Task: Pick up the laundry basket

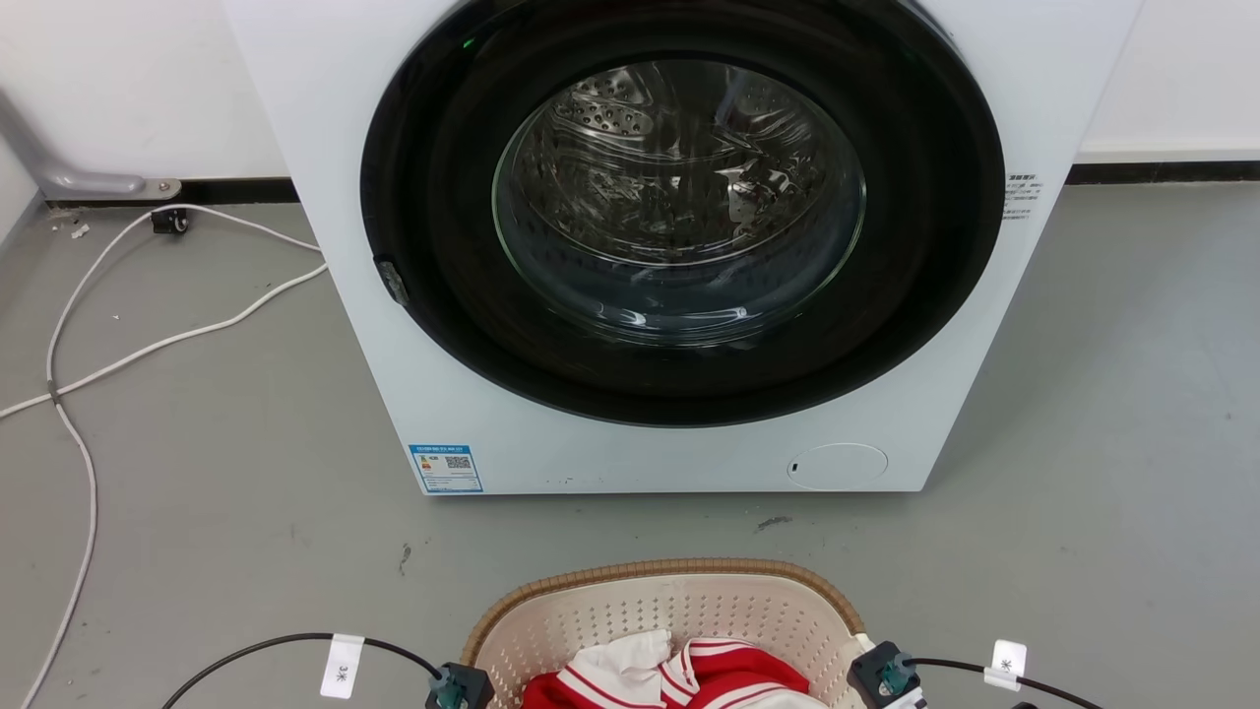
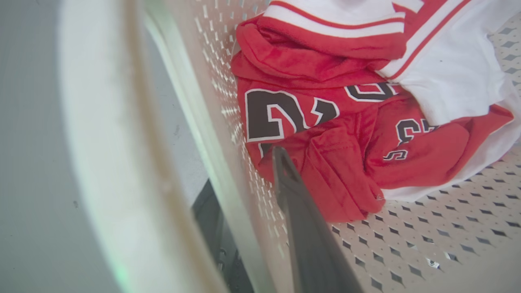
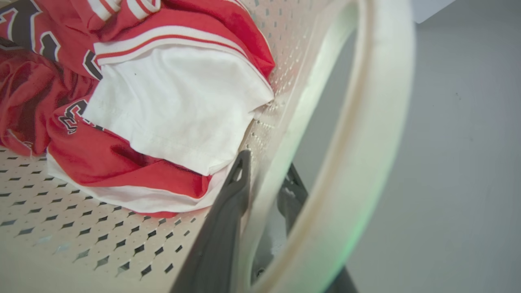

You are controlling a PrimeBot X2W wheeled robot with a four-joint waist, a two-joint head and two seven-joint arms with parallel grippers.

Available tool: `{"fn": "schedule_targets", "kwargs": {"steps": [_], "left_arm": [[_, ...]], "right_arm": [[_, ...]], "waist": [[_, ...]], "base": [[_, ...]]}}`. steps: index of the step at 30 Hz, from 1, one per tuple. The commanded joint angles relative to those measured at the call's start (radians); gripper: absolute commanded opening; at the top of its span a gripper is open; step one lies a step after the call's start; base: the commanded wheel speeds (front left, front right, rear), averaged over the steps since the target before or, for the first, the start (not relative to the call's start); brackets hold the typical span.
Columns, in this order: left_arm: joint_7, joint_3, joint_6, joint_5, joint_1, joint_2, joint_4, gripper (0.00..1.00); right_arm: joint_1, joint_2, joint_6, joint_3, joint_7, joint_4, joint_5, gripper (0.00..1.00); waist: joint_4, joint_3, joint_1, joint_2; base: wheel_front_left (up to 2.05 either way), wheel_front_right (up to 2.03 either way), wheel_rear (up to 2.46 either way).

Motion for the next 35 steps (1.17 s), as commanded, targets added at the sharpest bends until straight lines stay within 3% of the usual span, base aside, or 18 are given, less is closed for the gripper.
{"fn": "schedule_targets", "kwargs": {"steps": [1, 35], "left_arm": [[-0.011, -0.008, -0.004, 0.002, -0.026, 0.001, -0.002, 0.0], [-0.025, -0.078, -0.004, -0.062, -0.032, 0.001, 0.009, 0.0]], "right_arm": [[-0.012, -0.002, 0.005, 0.012, -0.001, -0.001, -0.001, 0.0], [-0.015, -0.006, 0.005, 0.042, 0.002, -0.001, 0.029, 0.0]], "waist": [[0.0, 0.0, 0.0, 0.0], [0.001, -0.002, 0.0, 0.0]], "base": [[0.0, 0.0, 0.0], [0.0, 0.0, 0.0]]}}
